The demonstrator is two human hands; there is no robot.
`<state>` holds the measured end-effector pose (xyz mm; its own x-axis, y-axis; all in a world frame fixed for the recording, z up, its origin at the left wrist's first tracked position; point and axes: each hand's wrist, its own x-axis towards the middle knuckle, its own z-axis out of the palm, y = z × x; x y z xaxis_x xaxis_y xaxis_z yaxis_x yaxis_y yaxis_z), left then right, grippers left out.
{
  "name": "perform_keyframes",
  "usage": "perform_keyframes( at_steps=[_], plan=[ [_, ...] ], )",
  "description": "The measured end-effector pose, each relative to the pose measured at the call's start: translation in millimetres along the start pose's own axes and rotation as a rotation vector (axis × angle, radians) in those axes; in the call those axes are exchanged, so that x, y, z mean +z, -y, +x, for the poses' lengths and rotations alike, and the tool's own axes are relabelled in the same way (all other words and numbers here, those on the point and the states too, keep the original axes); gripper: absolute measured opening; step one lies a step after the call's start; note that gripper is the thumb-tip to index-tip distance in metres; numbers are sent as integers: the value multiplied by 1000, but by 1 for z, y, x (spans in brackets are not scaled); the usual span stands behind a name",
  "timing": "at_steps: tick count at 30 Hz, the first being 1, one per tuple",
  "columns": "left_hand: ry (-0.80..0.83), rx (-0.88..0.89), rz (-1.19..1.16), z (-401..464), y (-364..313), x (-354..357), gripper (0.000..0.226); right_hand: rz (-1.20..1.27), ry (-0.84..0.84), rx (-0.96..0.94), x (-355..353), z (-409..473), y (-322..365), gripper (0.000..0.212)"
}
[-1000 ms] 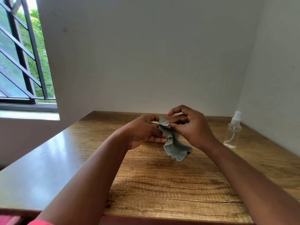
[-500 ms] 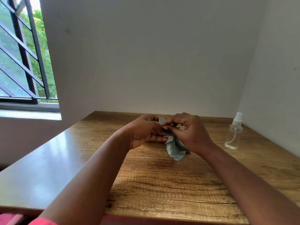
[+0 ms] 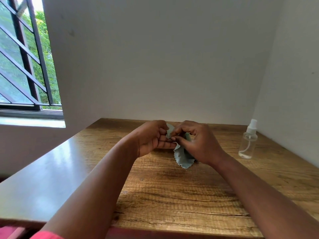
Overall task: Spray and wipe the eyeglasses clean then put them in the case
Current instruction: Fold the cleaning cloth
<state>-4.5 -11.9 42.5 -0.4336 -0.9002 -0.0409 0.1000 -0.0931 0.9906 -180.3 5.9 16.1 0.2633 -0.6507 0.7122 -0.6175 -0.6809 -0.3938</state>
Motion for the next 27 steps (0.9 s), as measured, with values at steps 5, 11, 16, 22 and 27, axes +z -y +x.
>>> perform_keyframes(
  at_steps=[5,11,16,22,27],
  plan=[
    [-55,77,7,0,3,1,7,35,20,32,1,0,0,17],
    [-139,142,-18,2,-3,-4,19,191,-123,195,-5,3,-5,43],
    [-87,234,-86,0,-6,-4,23,307,83,354,-9,0,-10,66],
    [-43,336,-114,0,-9,-6,22,395,114,390,-8,1,-13,52],
    [-48,402,-207,1,-9,-7,20,450,69,421,-7,1,-13,40]
  ],
)
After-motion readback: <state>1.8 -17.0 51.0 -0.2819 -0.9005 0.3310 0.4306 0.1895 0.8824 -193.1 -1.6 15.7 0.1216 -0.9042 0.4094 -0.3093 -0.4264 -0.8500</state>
